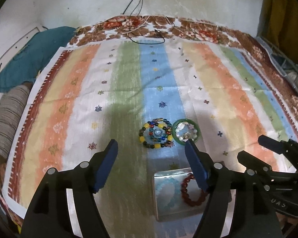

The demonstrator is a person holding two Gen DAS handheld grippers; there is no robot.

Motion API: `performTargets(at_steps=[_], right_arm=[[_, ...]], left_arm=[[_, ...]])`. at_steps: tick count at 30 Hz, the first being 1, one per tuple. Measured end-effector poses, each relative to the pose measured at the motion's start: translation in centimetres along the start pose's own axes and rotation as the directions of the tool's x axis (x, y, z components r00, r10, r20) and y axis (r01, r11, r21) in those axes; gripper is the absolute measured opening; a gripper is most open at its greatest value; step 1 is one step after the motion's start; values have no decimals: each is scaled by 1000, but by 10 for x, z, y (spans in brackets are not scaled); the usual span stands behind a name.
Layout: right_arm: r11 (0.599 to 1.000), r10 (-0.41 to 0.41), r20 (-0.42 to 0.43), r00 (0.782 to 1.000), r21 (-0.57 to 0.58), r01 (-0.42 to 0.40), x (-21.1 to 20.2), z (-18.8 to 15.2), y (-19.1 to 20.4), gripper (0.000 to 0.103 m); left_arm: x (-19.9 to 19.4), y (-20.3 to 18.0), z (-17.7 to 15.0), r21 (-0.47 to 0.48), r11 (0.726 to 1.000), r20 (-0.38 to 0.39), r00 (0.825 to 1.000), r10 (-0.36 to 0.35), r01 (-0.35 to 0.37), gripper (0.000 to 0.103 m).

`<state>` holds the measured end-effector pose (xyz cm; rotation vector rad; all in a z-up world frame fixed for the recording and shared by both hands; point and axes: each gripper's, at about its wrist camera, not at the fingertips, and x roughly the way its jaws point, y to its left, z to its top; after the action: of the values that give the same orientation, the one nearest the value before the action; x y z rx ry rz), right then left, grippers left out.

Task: Organize jewelry
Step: 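Lower both bracelets into the silver tin and open both grippers, then move both grippers back toward the remaining bracelets on the cloth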

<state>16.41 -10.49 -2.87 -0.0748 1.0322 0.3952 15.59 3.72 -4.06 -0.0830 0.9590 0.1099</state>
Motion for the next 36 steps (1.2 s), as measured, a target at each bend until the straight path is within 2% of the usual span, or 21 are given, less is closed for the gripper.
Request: performTargets(at_steps=[3,5,10,13,36], right_arm=[[1000,-2,-18,1000,0,1,6,3,0,68],[1000,8,-24,1000,-2,-8,10,6,0,73],[1000,-4,-39,999,0,4,19,10,-2,76],[1000,-11,-46,999,7,12,22,12,-4,81],[997,-76,-121,990,-11,75,68,34,-16,81]], left_arm=[[5,1,5,7,1000,-7,1000,10,-10,71],[9,2,8,1,1000,-11,1000,16,-16,71],[19,5,15,-14,1000,-30,1000,8,-9,72],[24,5,17,-10,1000,-39,999,14,-14,72],[76,6,36,-11,1000,-110,994,10,-12,72]])
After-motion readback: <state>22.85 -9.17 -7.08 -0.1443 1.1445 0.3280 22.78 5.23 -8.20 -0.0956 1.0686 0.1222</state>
